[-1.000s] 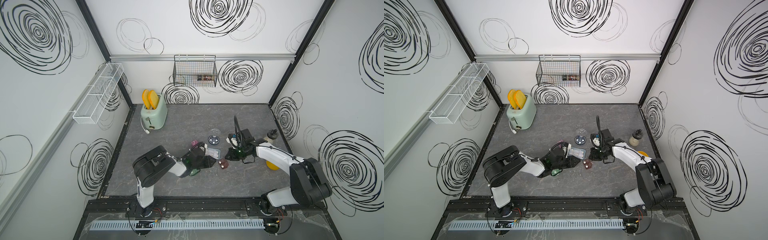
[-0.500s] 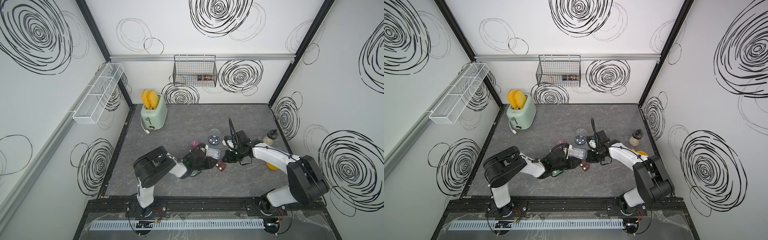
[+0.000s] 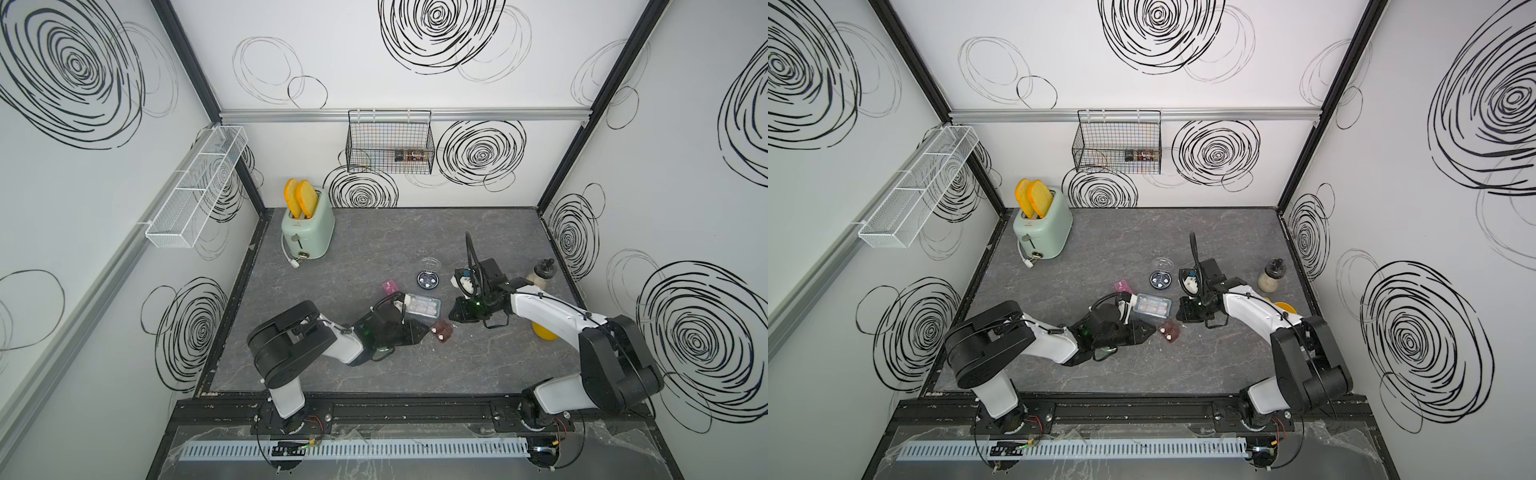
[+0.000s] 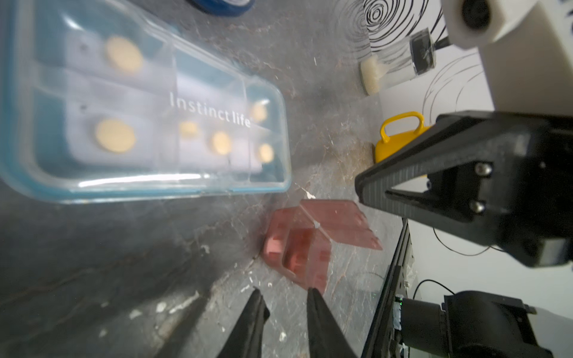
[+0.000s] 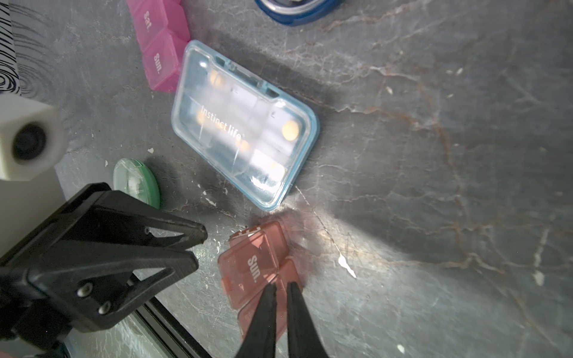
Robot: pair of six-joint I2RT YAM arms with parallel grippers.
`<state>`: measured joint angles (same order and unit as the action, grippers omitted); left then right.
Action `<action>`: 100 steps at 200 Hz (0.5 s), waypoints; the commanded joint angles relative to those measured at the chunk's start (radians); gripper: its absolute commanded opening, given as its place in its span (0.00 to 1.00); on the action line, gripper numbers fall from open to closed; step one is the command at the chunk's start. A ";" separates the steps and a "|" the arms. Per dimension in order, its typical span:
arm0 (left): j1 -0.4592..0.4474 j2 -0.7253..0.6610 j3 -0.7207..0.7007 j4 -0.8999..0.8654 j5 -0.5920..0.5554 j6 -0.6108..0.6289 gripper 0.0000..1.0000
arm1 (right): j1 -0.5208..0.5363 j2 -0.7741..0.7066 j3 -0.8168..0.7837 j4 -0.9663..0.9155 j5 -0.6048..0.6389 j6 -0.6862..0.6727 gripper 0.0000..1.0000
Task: Close pillboxes
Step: Close the pillbox at the center of the board.
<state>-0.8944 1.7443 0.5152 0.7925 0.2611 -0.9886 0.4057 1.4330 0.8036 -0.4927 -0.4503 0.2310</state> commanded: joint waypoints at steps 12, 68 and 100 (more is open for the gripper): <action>-0.045 0.006 -0.002 0.005 -0.003 -0.009 0.28 | -0.001 -0.042 -0.018 -0.045 -0.022 -0.025 0.13; -0.072 0.017 0.033 -0.026 -0.016 0.003 0.27 | 0.011 -0.063 -0.044 -0.051 -0.028 -0.019 0.13; -0.074 0.058 0.053 -0.020 -0.011 0.003 0.27 | 0.023 -0.065 -0.052 -0.046 -0.037 -0.018 0.12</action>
<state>-0.9634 1.7645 0.5377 0.7525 0.2604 -0.9878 0.4171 1.3911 0.7650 -0.5156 -0.4679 0.2203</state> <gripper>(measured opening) 0.275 0.125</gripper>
